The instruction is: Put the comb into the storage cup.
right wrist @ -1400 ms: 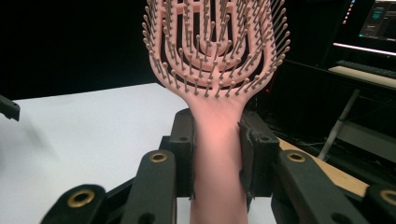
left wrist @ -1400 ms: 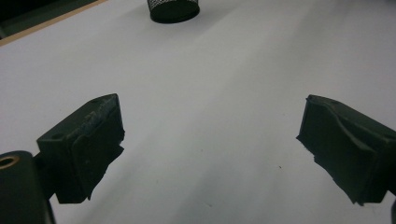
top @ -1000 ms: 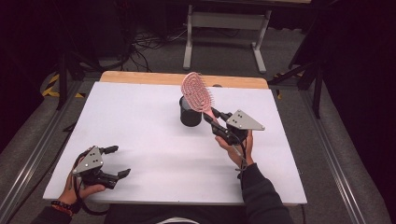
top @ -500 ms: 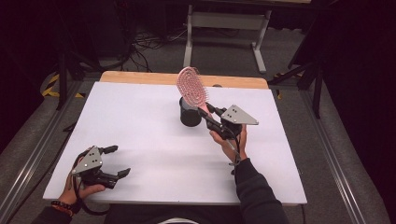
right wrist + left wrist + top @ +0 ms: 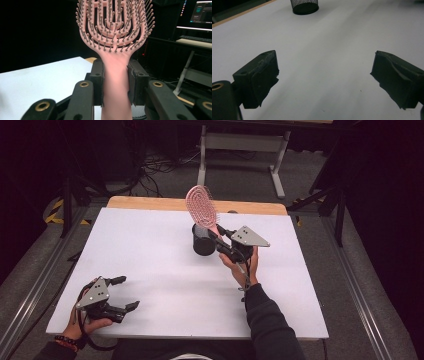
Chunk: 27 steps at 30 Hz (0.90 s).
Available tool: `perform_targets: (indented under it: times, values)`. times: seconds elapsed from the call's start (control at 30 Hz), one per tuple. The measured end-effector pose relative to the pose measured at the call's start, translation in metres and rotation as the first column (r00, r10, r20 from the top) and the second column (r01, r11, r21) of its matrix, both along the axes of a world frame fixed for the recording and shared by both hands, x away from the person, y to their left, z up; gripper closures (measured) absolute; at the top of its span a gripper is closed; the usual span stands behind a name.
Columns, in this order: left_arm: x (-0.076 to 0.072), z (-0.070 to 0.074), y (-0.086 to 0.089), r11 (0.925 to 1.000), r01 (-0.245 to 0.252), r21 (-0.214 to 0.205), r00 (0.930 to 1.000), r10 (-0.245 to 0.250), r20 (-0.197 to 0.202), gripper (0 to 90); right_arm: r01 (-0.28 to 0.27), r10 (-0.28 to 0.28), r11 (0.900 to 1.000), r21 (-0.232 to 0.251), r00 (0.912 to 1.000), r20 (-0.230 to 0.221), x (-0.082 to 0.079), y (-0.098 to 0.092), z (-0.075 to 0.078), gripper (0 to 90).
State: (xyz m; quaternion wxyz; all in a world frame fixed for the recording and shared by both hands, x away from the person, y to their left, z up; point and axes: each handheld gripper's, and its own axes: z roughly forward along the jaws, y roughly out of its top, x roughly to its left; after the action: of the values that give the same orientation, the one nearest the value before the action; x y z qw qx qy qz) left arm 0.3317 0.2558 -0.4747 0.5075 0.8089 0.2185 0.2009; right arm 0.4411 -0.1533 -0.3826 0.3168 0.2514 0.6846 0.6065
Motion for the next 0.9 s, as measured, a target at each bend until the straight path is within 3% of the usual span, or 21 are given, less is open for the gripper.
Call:
perform_targets:
  times: [0.6,0.7,0.8,0.9]
  values:
    - [-0.002,0.0,0.004,0.9996,0.009,-0.025,1.0,-0.009,0.001,8.5,-0.002,0.002,0.9971,0.076,1.0,0.004,0.033,0.017,0.011,69.3]
    - [-0.003,0.0,0.005,0.9995,0.009,-0.029,1.0,-0.009,-0.002,8.5,0.001,-0.002,0.9983,0.058,0.9999,0.01,0.041,0.022,0.012,69.4]
    - [-0.004,0.0,0.006,0.9994,0.011,-0.033,0.9999,-0.011,-0.001,8.5,0.001,-0.001,0.9975,0.07,1.0,0.01,0.046,0.027,0.012,69.4]
    - [-0.004,0.0,0.008,0.9991,0.009,-0.041,1.0,-0.009,-0.003,8.5,0.005,-0.006,0.999,0.045,0.9998,0.018,0.051,0.031,0.009,69.4]
